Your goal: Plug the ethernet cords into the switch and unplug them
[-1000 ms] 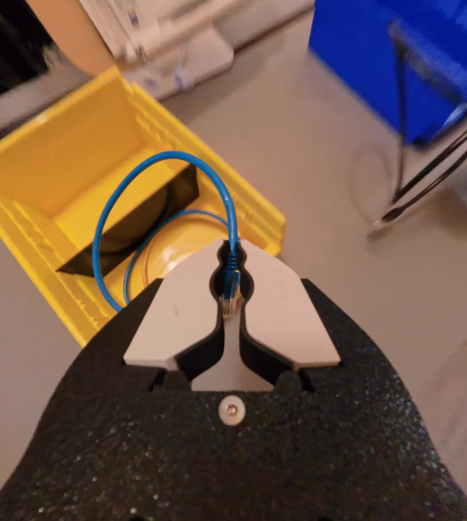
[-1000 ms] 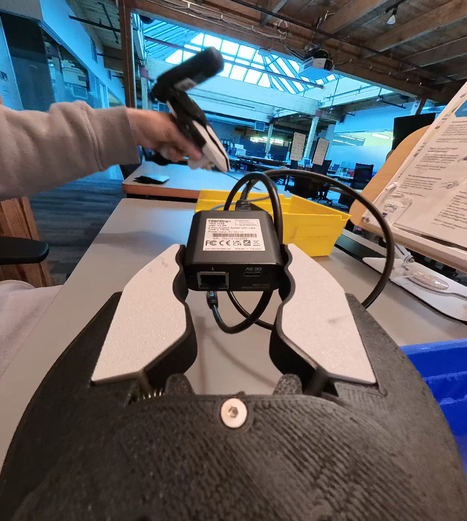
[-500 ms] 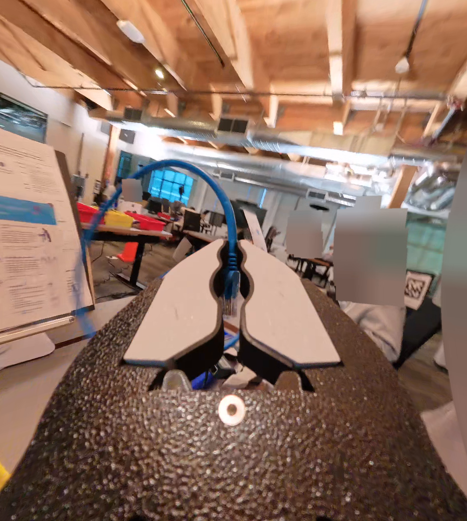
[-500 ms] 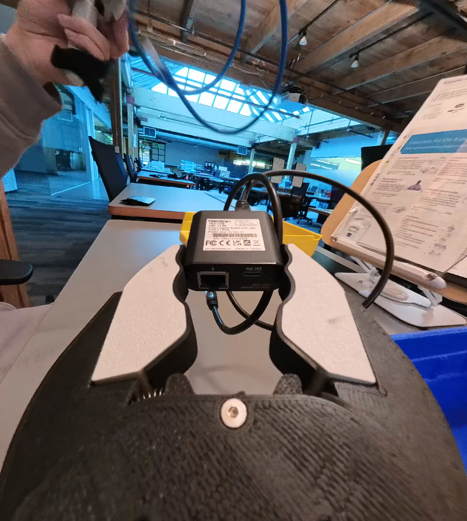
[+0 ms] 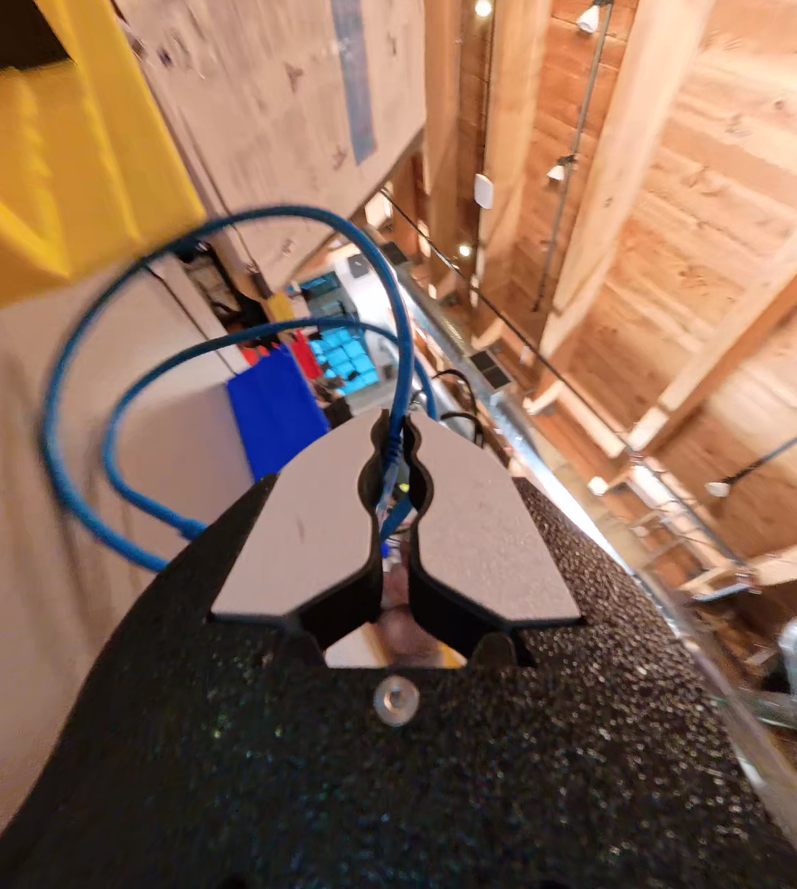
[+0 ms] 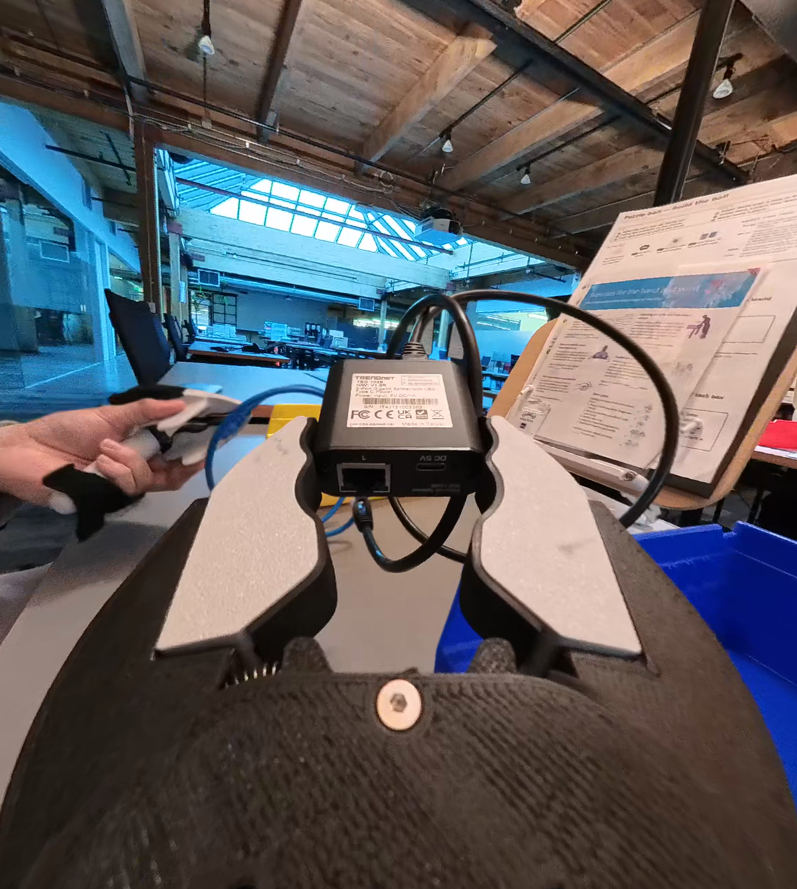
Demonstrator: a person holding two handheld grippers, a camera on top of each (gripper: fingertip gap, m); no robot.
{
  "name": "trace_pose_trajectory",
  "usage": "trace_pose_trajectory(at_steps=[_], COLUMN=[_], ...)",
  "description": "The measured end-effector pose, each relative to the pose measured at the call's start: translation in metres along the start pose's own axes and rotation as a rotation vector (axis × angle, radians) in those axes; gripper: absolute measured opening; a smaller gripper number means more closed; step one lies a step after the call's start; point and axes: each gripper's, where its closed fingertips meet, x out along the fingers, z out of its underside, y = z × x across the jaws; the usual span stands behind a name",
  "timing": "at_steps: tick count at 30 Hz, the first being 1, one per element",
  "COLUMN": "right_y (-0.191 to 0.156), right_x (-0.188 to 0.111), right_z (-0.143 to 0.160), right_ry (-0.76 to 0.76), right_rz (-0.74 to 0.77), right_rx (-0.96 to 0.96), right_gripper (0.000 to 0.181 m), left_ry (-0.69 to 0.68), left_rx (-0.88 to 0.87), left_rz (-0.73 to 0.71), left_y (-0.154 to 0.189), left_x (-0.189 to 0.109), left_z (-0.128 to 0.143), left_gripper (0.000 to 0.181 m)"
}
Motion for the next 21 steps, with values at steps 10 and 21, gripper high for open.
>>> trace_pose_trajectory(at_steps=[10,21], right_y=[-0.008,-0.022], right_x=[0.010,0.019], right_z=[0.005,0.010], right_ry=[-0.018,-0.056], right_rz=[-0.035,-0.081], right_rx=[-0.001,-0.031], right_gripper=[0.064,0.064], left_ry=[-0.166,-0.523], left_rx=[0.359,0.794], left_rz=[-0.430,-0.587], left_y=[-0.039,-0.056], left_x=[-0.061,-0.093], left_z=[0.003,0.025], left_gripper=[0.000,0.020])
